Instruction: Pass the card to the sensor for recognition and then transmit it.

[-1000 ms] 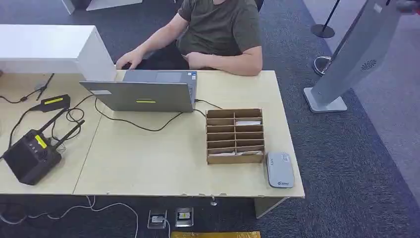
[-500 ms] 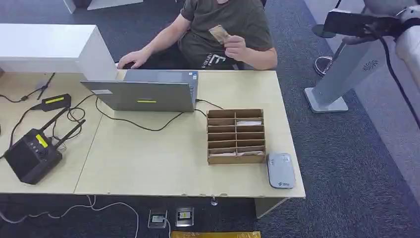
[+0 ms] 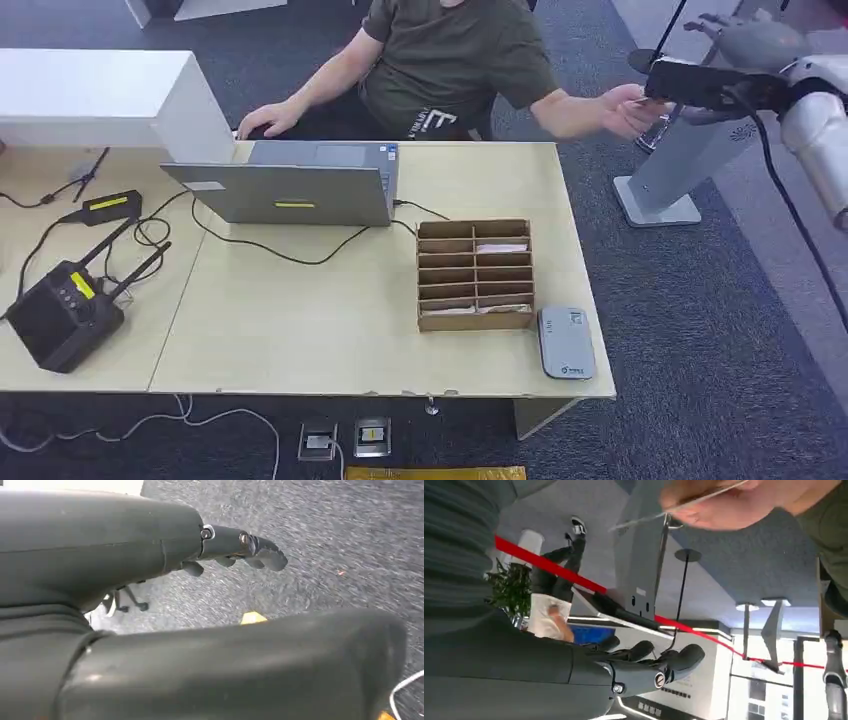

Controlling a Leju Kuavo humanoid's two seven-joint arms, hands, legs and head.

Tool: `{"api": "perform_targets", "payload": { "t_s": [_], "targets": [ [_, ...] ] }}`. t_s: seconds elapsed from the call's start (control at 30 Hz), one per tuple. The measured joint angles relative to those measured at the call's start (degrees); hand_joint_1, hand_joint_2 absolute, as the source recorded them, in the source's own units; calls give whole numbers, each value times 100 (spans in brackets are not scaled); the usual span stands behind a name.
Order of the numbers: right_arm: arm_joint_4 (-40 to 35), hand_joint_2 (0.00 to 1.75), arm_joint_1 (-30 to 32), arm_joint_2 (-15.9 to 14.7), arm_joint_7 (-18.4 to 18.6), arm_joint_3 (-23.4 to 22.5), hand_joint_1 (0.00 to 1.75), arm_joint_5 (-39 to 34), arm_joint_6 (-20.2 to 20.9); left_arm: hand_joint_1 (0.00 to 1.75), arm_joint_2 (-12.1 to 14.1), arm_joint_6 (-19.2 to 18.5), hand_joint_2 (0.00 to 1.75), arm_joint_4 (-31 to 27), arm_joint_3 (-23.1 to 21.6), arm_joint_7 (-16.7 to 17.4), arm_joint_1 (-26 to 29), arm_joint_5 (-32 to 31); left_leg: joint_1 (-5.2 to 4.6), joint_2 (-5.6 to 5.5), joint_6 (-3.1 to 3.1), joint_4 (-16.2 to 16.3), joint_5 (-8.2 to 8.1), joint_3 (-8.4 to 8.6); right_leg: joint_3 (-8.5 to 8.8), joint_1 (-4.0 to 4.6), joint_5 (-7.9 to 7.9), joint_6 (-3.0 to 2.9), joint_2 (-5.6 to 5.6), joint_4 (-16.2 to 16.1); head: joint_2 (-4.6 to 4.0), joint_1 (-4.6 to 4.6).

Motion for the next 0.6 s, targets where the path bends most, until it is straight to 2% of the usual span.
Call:
{"api": "perform_targets", "payload": {
  "t_s": [0.27, 0.3, 0.33, 0.6],
  "targets": [
    [-509, 175, 411, -111, 83, -404, 0, 214, 199, 0, 68, -63, 0, 0, -66, 6, 1, 0, 0, -2, 0, 0, 0, -2, 0, 0, 0, 0, -4, 0, 0, 2],
    [-540, 175, 434, -125, 78, -446, 152, 229, 197, 0, 77, -63, 0, 0, -68, 6, 1, 0, 0, -2, 0, 0, 0, -1, 0, 0, 0, 0, -2, 0, 0, 2],
    [-564, 175, 450, -142, 65, -485, 175, 256, 192, 0, 81, -63, 0, 0, -72, 7, -1, -2, 0, -2, 0, 0, 0, -2, 0, 0, 0, 0, -3, 0, 0, 2],
    [-607, 175, 507, -184, -16, -642, 175, 345, 197, 0, 98, -129, 0, 0, -122, -59, -2, -2, -1, -1, 0, 0, 0, -2, -1, -1, 0, 0, -2, 0, 0, 4]
  ]
}}
